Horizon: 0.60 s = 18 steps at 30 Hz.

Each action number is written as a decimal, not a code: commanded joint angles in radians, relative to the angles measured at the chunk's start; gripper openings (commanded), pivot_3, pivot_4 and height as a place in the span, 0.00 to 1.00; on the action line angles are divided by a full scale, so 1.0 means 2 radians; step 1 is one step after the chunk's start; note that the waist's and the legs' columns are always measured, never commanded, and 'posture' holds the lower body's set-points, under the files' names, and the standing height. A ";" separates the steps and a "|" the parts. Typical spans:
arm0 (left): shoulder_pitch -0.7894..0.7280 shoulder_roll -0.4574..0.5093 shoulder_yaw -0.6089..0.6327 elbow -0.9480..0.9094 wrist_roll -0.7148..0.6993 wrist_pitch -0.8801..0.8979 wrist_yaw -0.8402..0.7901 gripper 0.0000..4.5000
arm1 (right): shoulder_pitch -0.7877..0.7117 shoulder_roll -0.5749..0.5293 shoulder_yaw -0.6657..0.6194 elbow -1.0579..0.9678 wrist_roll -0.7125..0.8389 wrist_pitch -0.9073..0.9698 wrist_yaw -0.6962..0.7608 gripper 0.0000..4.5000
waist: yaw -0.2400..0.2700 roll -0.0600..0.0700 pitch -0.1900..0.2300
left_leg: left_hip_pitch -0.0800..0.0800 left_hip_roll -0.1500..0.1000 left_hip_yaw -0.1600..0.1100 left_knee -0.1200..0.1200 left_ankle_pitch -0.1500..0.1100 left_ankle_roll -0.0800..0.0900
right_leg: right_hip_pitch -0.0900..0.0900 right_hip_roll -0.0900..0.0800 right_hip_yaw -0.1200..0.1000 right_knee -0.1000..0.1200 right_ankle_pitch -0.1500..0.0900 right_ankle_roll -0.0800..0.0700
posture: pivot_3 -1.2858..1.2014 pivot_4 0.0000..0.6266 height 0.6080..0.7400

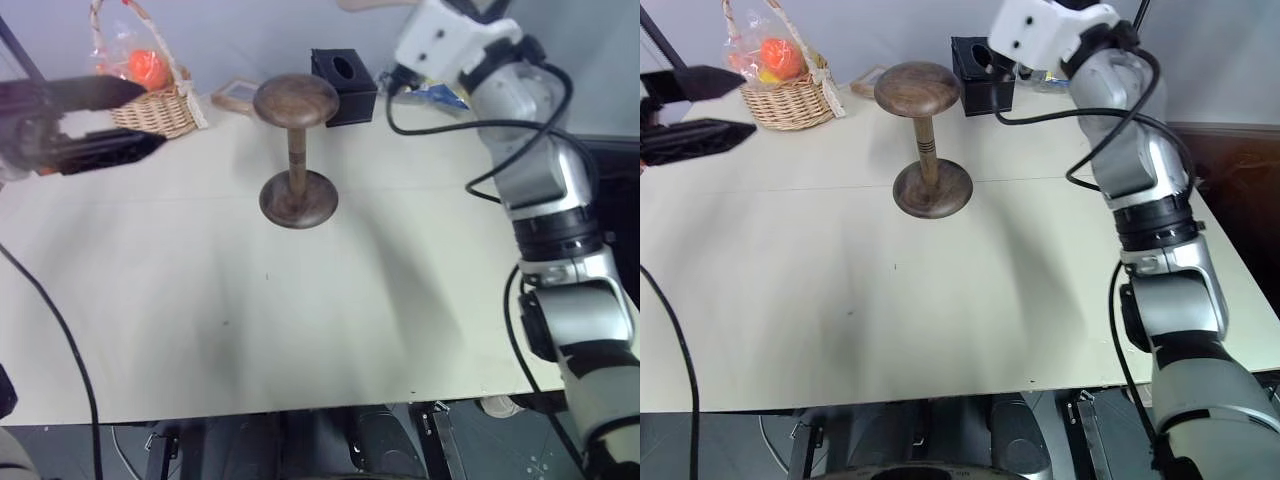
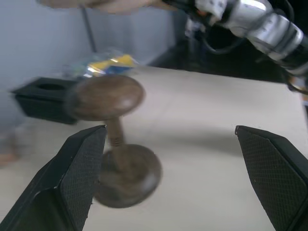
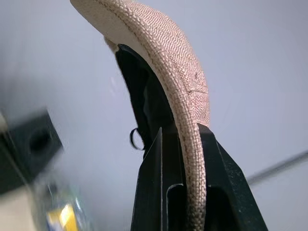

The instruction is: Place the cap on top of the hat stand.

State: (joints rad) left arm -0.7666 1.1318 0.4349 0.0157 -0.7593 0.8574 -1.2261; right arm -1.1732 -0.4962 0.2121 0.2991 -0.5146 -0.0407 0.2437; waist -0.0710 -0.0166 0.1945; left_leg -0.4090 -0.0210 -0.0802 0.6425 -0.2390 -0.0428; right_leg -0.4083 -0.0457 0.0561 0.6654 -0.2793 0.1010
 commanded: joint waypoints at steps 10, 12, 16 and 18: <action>0.031 0.051 0.063 -0.025 -0.032 0.018 0.032 1.00 | 0.095 0.048 0.056 -0.047 -0.003 -0.071 0.024 0.01 | 0.005 -0.001 0.000 | 0.000 -0.001 -0.001 0.000 0.000 -0.001 | 0.001 0.000 0.000 0.000 0.000 0.000 | 0.52 0.24 1.00; 0.033 0.055 0.063 -0.024 -0.034 0.018 0.032 1.00 | 0.130 0.038 0.061 -0.087 -0.015 -0.082 0.022 0.01 | 0.003 -0.001 0.000 | 0.000 -0.001 -0.001 0.000 0.001 -0.001 | 0.001 0.000 0.000 0.000 0.000 0.000 | 0.52 0.24 1.00; 0.035 0.061 0.055 -0.016 -0.031 0.011 0.028 1.00 | 0.192 0.020 0.077 -0.126 -0.053 -0.112 0.009 0.01 | 0.001 -0.001 0.000 | 0.000 -0.001 -0.001 0.000 0.001 -0.001 | 0.000 0.000 0.000 0.000 0.000 0.000 | 0.52 0.24 1.00; 0.027 0.062 0.046 -0.009 -0.030 0.007 0.026 1.00 | 0.198 0.025 0.082 -0.121 -0.067 -0.121 -0.003 0.01 | -0.001 -0.001 0.000 | 0.000 -0.001 0.000 0.000 0.001 -0.001 | 0.000 0.000 0.000 0.000 0.000 0.000 | 0.52 0.24 1.00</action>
State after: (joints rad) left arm -0.6851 1.2244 0.5204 -0.0084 -0.8174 0.8905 -1.1720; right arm -0.7510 -0.4522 0.3852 0.0996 -0.6291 -0.2605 0.2673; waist -0.0720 -0.0177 0.1944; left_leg -0.4090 -0.0225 -0.0806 0.6419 -0.2375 -0.0453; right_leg -0.4088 -0.0448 0.0558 0.6666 -0.2794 0.1009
